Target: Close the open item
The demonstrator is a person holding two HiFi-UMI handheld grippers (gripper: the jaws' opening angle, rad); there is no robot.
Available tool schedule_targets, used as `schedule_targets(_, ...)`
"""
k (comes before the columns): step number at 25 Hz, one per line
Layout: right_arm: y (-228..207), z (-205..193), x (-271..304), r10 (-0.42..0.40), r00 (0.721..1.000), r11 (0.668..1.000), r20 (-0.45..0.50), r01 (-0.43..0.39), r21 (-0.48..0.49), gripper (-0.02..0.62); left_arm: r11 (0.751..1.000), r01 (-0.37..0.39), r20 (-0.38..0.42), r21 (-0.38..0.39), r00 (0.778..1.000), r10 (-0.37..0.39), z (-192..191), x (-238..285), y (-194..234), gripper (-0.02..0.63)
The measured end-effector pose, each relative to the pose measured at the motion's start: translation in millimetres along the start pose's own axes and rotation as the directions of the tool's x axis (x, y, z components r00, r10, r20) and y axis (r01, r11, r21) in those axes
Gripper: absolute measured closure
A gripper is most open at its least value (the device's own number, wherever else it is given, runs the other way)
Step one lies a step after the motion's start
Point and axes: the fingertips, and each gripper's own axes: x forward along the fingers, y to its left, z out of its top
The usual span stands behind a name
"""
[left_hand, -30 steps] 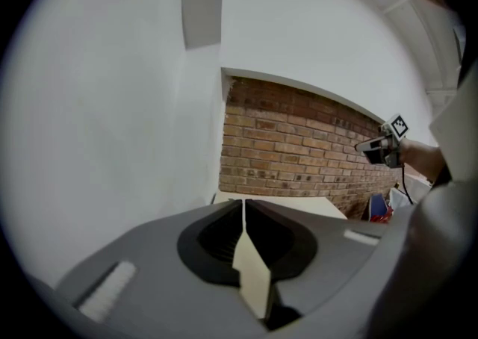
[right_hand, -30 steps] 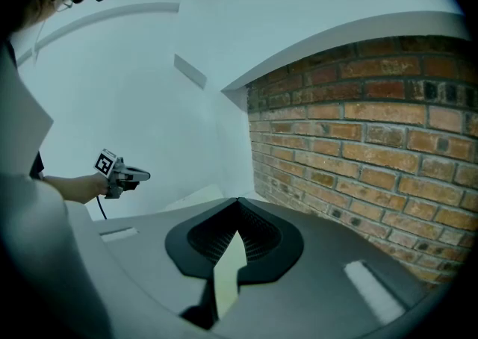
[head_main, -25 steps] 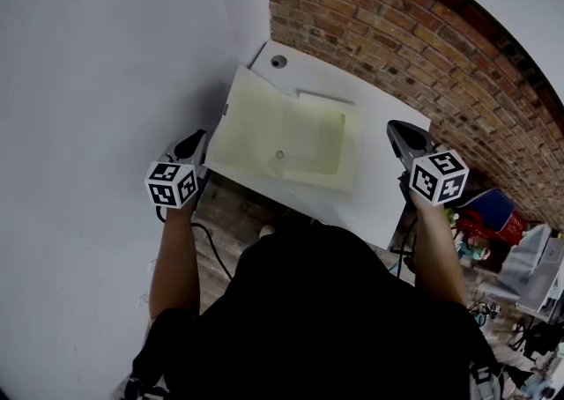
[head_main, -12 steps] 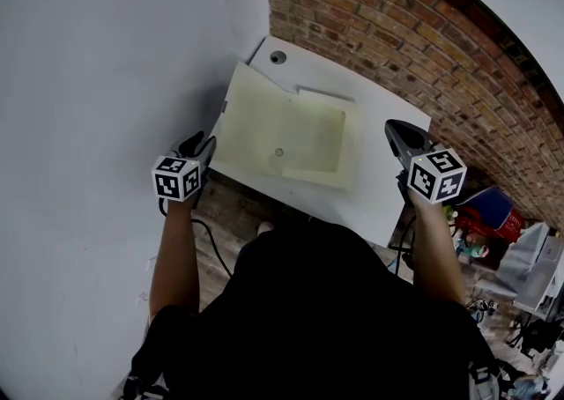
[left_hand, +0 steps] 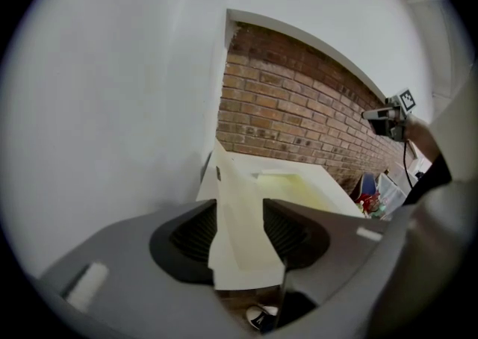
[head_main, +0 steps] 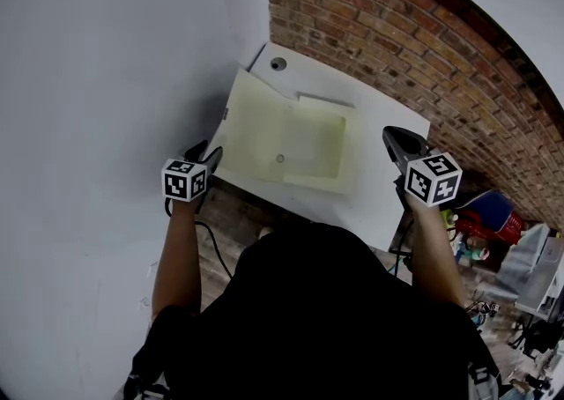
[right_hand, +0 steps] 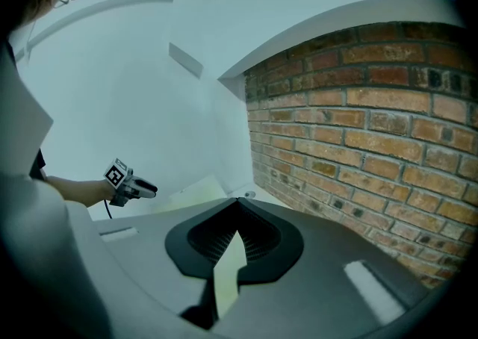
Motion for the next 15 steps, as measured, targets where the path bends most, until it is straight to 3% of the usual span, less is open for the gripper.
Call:
schedule_targets(8, 0.8, -8.2, 7.4, 0.018, 1.000, 0.999, -0.025, -0.017, 0.027, 0.595, 0.999, 0.027, -0.079, -0.029, 0.996, -0.029, -21.2, 17.7, 1.3, 0.392)
schedule_targets(15, -0.4, -11.1, 8.2, 0.017, 0.999, 0.999, -0.039, -0.016, 0.031, 0.595, 0.999, 0.019, -0.109, -0.047, 0.994, -0.024, -33.2, 25.6, 7.0, 0.387)
